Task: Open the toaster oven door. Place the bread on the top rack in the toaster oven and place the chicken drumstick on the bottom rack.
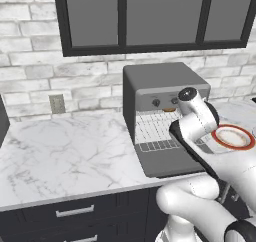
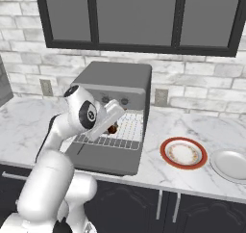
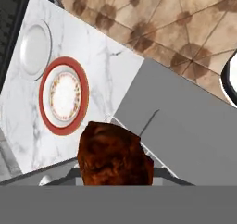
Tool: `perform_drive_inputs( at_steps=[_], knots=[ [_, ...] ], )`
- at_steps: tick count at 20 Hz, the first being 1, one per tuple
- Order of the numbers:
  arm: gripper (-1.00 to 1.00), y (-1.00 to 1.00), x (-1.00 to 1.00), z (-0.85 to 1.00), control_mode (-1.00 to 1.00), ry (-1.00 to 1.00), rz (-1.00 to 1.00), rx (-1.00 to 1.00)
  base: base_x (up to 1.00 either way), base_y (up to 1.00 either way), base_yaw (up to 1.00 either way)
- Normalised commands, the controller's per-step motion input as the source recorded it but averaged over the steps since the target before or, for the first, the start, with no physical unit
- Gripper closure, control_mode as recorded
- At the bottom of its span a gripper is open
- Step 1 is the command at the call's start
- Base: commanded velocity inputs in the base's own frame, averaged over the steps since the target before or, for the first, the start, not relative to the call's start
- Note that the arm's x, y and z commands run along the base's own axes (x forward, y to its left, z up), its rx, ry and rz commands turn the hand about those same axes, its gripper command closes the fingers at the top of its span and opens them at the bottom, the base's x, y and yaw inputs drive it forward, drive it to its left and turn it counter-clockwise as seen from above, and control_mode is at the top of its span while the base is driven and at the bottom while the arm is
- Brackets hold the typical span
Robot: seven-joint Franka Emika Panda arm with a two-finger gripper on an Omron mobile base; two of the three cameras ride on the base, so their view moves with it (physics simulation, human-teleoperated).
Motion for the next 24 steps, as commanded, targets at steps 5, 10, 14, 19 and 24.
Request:
perform_drive_inputs(
  at_steps=[5,10,14,19,24],
  knots=[
    [1.0,0.21,0.51,-0.62,-1.0,0.09,0.19,0.0,0.0,0.0,0.0],
    [1.0,0.06,0.37,-0.56,-1.0,0.04,0.32,0.0,0.0,0.0,0.0],
    [1.0,0.03,0.35,-0.41,-1.0,0.0,0.31,0.0,0.0,0.0,0.0],
    [1.0,0.0,0.36,-0.2,-1.0,0.0,0.29,0.0,0.0,0.0,0.0],
    [1.0,0.0,0.12,-0.01,-1.0,0.02,0.2,0.0,0.0,0.0,0.0]
  ],
)
